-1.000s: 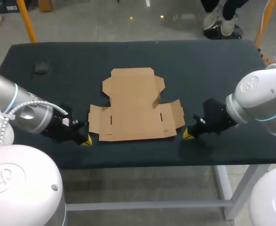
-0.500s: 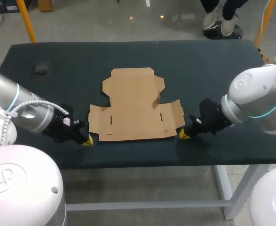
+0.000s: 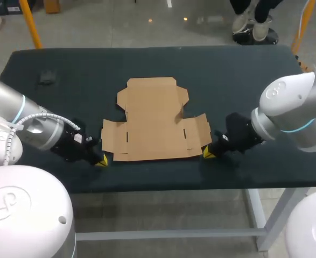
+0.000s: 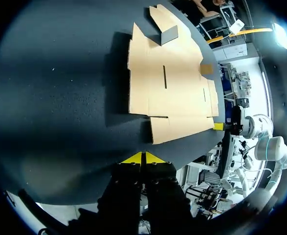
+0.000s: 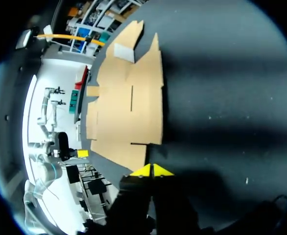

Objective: Assemble the packaging by folding the flat box into shape, placing the metal phone stand inside, and closing the box properly

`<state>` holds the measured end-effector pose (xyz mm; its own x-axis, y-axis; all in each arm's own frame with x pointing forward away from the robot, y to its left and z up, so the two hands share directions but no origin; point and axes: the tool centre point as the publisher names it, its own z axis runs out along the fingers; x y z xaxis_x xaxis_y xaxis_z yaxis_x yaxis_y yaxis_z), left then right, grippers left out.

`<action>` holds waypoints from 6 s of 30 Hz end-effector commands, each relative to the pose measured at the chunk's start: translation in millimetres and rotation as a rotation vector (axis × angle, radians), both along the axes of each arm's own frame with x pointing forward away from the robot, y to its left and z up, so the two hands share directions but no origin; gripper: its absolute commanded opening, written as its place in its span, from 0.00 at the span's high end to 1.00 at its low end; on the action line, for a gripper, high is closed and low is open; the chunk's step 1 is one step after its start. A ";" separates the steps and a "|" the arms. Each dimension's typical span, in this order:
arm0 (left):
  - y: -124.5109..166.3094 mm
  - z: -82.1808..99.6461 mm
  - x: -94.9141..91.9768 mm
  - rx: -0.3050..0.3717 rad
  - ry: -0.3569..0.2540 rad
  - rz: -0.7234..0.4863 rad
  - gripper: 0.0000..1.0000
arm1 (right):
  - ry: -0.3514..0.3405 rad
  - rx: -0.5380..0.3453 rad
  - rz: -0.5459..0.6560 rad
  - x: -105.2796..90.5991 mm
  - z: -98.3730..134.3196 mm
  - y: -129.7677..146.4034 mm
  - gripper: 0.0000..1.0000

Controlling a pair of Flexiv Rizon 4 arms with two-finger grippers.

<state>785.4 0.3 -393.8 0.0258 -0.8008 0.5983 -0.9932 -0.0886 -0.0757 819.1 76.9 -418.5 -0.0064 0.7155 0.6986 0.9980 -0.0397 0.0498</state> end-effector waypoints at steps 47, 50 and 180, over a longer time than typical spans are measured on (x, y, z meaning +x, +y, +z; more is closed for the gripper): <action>-20.9 -17.1 10.4 -0.043 0.058 -0.099 1.00 | 0.003 -0.004 0.001 10.4 0.4 2.5 1.00; -16.6 -14.7 7.1 -0.036 0.054 -0.081 1.00 | 0.004 -0.006 0.002 10.6 0.2 2.5 1.00; -78.5 1.7 31.0 0.165 0.060 -0.215 1.00 | 0.065 -0.202 0.067 20.7 17.6 44.5 1.00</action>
